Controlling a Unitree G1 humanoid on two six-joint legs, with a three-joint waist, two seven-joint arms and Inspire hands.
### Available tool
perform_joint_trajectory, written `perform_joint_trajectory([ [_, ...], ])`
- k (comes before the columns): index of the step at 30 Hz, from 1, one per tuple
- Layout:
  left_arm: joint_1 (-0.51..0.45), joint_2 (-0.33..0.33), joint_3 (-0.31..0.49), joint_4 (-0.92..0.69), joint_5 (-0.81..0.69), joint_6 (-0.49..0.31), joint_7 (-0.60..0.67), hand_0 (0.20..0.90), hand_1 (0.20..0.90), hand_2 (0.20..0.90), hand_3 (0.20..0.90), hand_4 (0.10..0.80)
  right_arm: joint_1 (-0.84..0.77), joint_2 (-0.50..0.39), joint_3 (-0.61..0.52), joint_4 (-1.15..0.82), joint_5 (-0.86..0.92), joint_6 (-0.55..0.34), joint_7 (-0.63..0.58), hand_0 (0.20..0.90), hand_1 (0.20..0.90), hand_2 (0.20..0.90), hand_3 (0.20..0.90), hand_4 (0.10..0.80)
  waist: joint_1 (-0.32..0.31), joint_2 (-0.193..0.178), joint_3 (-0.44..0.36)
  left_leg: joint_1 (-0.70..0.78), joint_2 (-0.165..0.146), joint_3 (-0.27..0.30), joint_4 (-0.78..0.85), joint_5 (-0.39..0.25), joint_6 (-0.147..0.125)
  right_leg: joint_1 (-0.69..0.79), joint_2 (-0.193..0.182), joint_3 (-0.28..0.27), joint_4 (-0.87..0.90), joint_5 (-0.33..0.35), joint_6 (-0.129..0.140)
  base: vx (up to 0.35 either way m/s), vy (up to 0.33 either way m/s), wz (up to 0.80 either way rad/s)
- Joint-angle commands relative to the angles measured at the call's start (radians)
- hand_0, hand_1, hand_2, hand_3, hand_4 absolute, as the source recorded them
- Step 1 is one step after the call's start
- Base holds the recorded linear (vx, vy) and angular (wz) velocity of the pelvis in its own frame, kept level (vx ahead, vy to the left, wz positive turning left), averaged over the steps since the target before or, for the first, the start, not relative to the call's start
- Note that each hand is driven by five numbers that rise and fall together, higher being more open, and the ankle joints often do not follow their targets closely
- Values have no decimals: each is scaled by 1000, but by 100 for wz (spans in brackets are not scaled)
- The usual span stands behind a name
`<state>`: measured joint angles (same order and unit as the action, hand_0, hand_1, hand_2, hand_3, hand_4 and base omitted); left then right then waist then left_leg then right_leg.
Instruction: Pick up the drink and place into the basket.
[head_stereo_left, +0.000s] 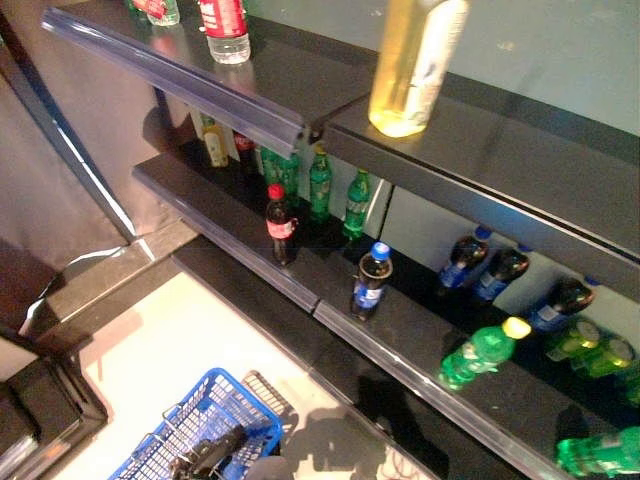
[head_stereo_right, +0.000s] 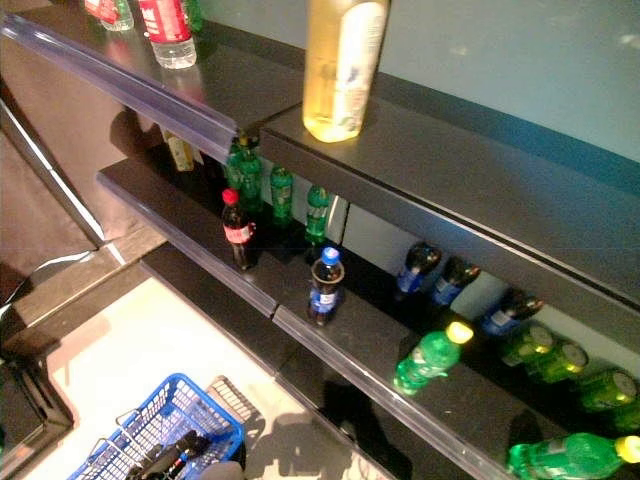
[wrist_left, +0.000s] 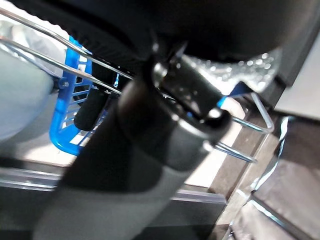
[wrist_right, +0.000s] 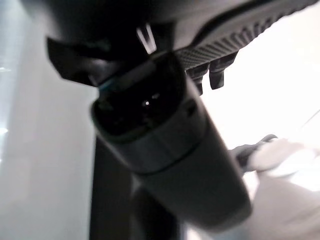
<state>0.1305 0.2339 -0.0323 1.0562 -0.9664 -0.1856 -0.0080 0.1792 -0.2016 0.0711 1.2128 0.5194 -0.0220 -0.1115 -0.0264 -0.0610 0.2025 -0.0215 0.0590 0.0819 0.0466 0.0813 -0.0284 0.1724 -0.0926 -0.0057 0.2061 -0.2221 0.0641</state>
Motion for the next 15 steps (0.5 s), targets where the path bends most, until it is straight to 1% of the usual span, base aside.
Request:
perform_joint_trajectory([
  [1,-70,-41,-12,-246,17,-89,-96,300,300,300,200,100,-5,-13,-9,-79,0,-37,17,900,900,900,900,800,20,41,-6,23,26,51,84,-106,-17,-129,-160,-95,-15,220,103,51,370,-19],
  [2,-58,-33,18,-266,-11,-84,-98,300,300,300,200,100,-7,-11,4,-105,-25,-37,24,900,900,900,900,800,28,55,-5,41,23,89,72,-116,-7,-154,-163,-152,23,213,102,0,356,-57],
  [3,-55,-21,37,-272,0,-78,-112,300,300,300,200,100,-12,-4,18,-123,-7,-37,20,900,900,900,900,800,33,64,-7,46,17,109,67,-129,4,-166,-146,-176,52,182,94,-17,326,-75],
  [4,-55,-13,44,-273,20,-75,-129,300,300,300,200,100,-15,0,25,-133,16,-41,18,900,900,900,900,800,35,68,-9,45,12,115,66,-136,10,-170,-132,-186,61,161,86,-35,285,-85],
  [5,-46,-5,40,-274,23,-92,-141,300,300,300,200,100,-29,8,39,-156,30,-31,9,900,900,900,900,800,44,70,-16,51,-7,135,50,-138,18,-179,-85,-225,117,131,72,-52,233,-61],
  [7,-41,1,28,-272,6,-113,-135,300,300,300,200,100,-44,16,58,-168,58,-24,16,900,900,900,900,800,46,65,-29,56,-37,136,28,-141,33,-194,-8,-223,146,123,56,-65,152,-41],
  [8,-47,2,25,-264,-6,-118,-132,300,300,300,200,100,-50,18,69,-171,63,-23,25,900,900,900,900,800,46,56,-34,54,-58,125,28,-143,36,-195,30,-220,134,128,45,-67,56,-31],
  [9,-53,0,28,-261,-10,-118,-122,300,300,300,200,100,-54,17,79,-171,58,-26,36,900,900,900,900,800,51,50,-41,47,-72,118,28,-140,37,-195,45,-222,105,142,37,-72,3,-23],
  [10,-60,-2,31,-257,-11,-116,-113,300,300,300,200,100,-60,18,90,-168,54,-27,48,900,900,900,900,800,59,45,-44,40,-86,117,31,-138,36,-183,46,-234,56,141,24,-69,-33,-16],
  [12,-69,-12,37,-246,-13,-116,-111,300,300,300,200,100,-67,14,98,-166,61,-22,59,900,900,900,900,800,66,47,-44,29,-91,119,36,-125,30,-160,54,-240,12,130,4,-60,-41,-29],
  [13,-69,-31,42,-231,-29,-120,-126,300,300,300,200,100,-73,4,101,-164,65,-10,63,900,900,900,900,800,74,48,-41,6,-101,122,66,-123,23,-139,68,-250,-19,115,-17,-63,-7,-13],
  [14,-65,-39,42,-230,-36,-121,-133,300,300,300,200,100,-74,-1,101,-168,57,-5,61,900,900,900,900,800,78,48,-37,-9,-104,121,87,-116,17,-133,66,-253,-28,116,-21,-121,36,2],
  [15,-50,-62,34,-235,-47,-124,-157,300,300,300,200,100,-75,-21,99,-188,43,9,50,900,900,900,900,800,92,51,-21,-77,-111,99,171,-64,-11,-116,61,-254,-54,123,-34,-133,56,0],
])
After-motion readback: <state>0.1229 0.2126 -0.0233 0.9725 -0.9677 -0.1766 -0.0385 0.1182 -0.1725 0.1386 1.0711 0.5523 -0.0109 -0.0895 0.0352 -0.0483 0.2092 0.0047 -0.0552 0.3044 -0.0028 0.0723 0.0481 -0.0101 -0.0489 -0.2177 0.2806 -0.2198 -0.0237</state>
